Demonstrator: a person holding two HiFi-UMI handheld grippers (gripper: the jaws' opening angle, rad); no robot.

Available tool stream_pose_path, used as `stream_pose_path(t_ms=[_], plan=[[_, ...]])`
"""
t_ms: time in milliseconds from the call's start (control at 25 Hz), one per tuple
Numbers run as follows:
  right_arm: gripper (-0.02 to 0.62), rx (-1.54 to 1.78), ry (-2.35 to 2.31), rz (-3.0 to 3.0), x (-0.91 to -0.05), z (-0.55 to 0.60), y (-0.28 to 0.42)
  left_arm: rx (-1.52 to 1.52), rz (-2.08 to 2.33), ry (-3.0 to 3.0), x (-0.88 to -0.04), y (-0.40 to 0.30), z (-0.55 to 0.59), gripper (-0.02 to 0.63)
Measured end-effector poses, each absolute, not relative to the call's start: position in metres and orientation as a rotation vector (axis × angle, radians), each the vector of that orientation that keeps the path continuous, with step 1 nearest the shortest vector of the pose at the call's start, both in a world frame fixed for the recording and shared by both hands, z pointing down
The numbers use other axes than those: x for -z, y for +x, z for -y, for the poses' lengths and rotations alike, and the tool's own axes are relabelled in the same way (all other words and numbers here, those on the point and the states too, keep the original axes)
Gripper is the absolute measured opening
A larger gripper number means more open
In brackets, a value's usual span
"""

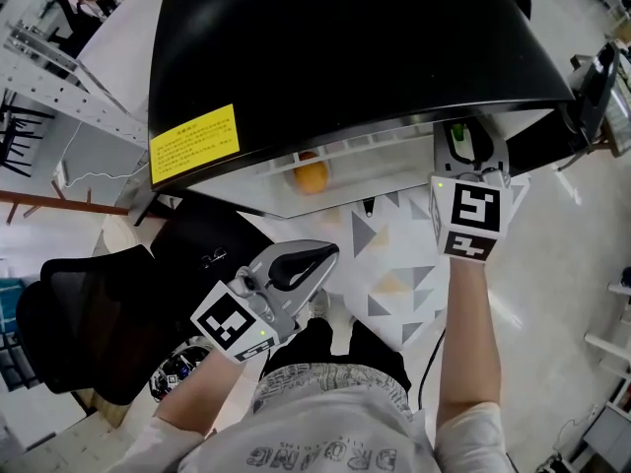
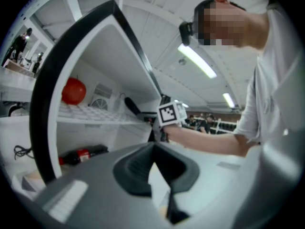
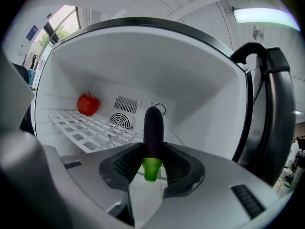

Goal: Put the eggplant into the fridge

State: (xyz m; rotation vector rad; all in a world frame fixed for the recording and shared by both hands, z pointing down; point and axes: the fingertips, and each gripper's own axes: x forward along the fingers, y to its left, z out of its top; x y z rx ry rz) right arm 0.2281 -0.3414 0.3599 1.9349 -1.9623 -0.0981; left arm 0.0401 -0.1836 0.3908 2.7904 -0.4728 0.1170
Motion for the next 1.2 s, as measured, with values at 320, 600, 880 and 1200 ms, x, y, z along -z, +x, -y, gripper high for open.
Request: stream_pose_path(t_ms=[320,600,880,1200], plan=[[0.124,0.059,1.938,1.933,-0.371,0.353,0.230,-0.098,0.476,2.775,-0.391,0.034,0.189,0.006],[0.125,0.040,1.960,1.936,-0.373,0.357,0.233,-0.099,0.471,2.774,-0.392,0.035,0.191,0.006],[0.130,0.027,1.968,1.955,-0.373,0.359,0.233,-0.106,0.471,2.774,-0.392,0.038,0.191,0.006],[0.135,0.022,1.966,1.975,-0.373,0.361,0.232,-0.112,0.481,2.777,-0.391,0.041,0.191,0.006]])
